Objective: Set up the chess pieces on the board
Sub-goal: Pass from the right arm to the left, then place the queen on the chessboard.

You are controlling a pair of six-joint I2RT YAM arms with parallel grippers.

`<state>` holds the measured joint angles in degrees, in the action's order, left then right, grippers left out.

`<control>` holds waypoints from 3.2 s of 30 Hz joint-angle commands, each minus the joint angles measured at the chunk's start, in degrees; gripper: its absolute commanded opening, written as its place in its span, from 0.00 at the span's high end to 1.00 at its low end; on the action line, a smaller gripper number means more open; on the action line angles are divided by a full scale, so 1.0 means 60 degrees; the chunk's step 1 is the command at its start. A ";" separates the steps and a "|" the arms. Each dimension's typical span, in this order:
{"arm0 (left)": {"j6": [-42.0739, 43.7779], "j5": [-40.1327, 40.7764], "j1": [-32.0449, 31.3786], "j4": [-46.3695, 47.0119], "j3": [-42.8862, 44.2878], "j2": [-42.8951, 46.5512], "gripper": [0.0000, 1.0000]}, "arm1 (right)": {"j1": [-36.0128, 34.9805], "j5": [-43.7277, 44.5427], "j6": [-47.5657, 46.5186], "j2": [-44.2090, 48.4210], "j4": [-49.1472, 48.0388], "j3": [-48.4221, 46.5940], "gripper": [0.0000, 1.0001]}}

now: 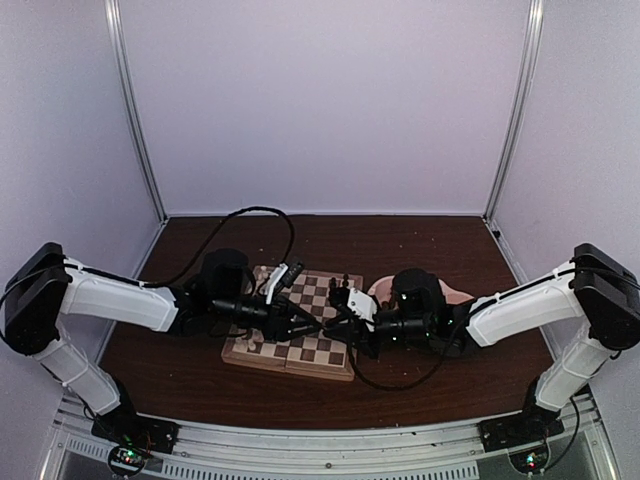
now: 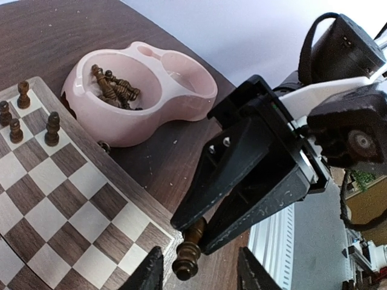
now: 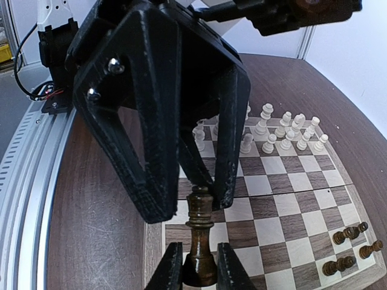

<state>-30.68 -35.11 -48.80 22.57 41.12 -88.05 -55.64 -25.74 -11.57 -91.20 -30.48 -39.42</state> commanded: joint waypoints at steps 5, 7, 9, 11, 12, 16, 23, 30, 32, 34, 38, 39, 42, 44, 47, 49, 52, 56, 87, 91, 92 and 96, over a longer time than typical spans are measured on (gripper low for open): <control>0.0103 -0.0221 -0.0070 0.0126 0.0436 -0.0321 0.61 | -0.0073 -0.0144 0.0179 -0.0202 -0.0145 -0.0286 0.87; 0.0103 -0.0232 -0.0071 0.0078 0.0453 -0.0317 0.64 | -0.0073 -0.0139 0.0183 -0.0196 -0.0150 -0.0297 0.87; 0.0102 -0.0230 -0.0085 0.0052 0.0454 -0.0269 0.66 | -0.0072 -0.0145 0.0184 -0.0210 -0.0122 -0.0300 0.88; 0.0139 -0.0215 -0.0085 0.0019 0.0454 -0.0241 0.68 | -0.0073 -0.0134 0.0188 -0.0223 -0.0142 -0.0300 0.88; 0.0144 -0.0207 -0.0085 -0.0011 0.0463 -0.0250 0.71 | -0.0073 -0.0138 0.0206 -0.0225 -0.0149 -0.0311 0.88; 0.0172 -0.0198 -0.0093 -0.0147 0.0567 -0.0355 0.83 | -0.0062 -0.0125 0.0214 -0.0210 -0.0150 -0.0304 0.88; 0.0247 -0.0055 -0.0100 -0.0328 0.0600 -0.0325 0.90 | -0.0073 0.0032 0.0210 -0.0261 -0.0201 -0.0286 0.87; 0.0586 0.0392 -0.0114 -0.0902 0.0701 -0.0172 0.93 | -0.0069 0.0203 0.0258 -0.0320 -0.0234 -0.0300 0.75; 0.0718 0.0582 -0.0136 -0.1117 0.0711 -0.0097 0.93 | -0.0072 0.0263 0.0261 -0.0311 -0.0250 -0.0286 0.71; 0.0798 0.0744 -0.0155 -0.1243 0.0729 -0.0009 0.93 | -0.0073 0.0357 0.0292 -0.0267 -0.0300 -0.0251 0.67; 0.0955 0.0994 -0.0200 -0.1510 0.0757 0.0122 0.93 | -0.0073 0.0562 0.0340 -0.0148 -0.0535 -0.0081 0.60; 0.0997 0.1061 -0.0222 -0.1607 0.0772 0.0139 0.93 | -0.0066 0.0619 0.0346 -0.0118 -0.0579 -0.0049 0.59; 0.1168 0.1271 -0.0281 -0.1924 0.0898 0.0209 0.93 | -0.0073 0.0788 0.0354 0.0004 -0.0638 0.0042 0.55; 0.1321 0.1548 -0.0337 -0.2209 0.0983 0.0226 0.93 | -0.0073 0.0976 0.0365 0.0088 -0.0753 0.0159 0.54; 0.1520 0.1915 -0.0412 -0.2643 0.1169 0.0194 0.93 | -0.0073 0.1293 0.0382 0.0286 -0.1026 0.0365 0.52; 0.1595 0.2098 -0.0470 -0.2881 0.1293 0.0146 0.93 | -0.0073 0.1460 0.0412 0.0450 -0.1098 0.0454 0.51; 0.1782 0.2393 -0.0536 -0.3146 0.1397 0.0139 0.93 | -0.0073 0.1721 0.0464 0.0689 -0.1183 0.0615 0.50; 0.1942 0.2747 -0.0575 -0.3490 0.1515 0.0128 0.94 | -0.0072 0.2117 0.0574 0.0839 -0.1485 0.0829 0.48; 0.2728 0.4258 -0.1242 -0.5071 0.2559 -0.0543 0.94 | -0.0057 0.7811 0.4268 0.2426 0.2174 -0.0268 0.00; 0.2795 0.4438 -0.1310 -0.5481 0.2808 -0.0665 0.93 | -0.0058 0.8407 0.4134 0.2883 0.2417 -0.0242 0.00; 0.2822 0.4513 -0.1339 -0.5597 0.2894 -0.0699 0.93 | -0.0058 0.8351 0.3971 0.2970 0.2015 0.0005 0.00; 0.2867 0.4810 -0.1381 -0.6160 0.3258 -0.0887 0.93 | -0.0058 0.8360 0.3588 0.3058 0.0849 0.0633 0.00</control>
<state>-14.66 -8.71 -56.66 -11.38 57.63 -91.88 -55.68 21.26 11.53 -73.28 -21.96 -38.54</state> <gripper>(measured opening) 0.115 0.994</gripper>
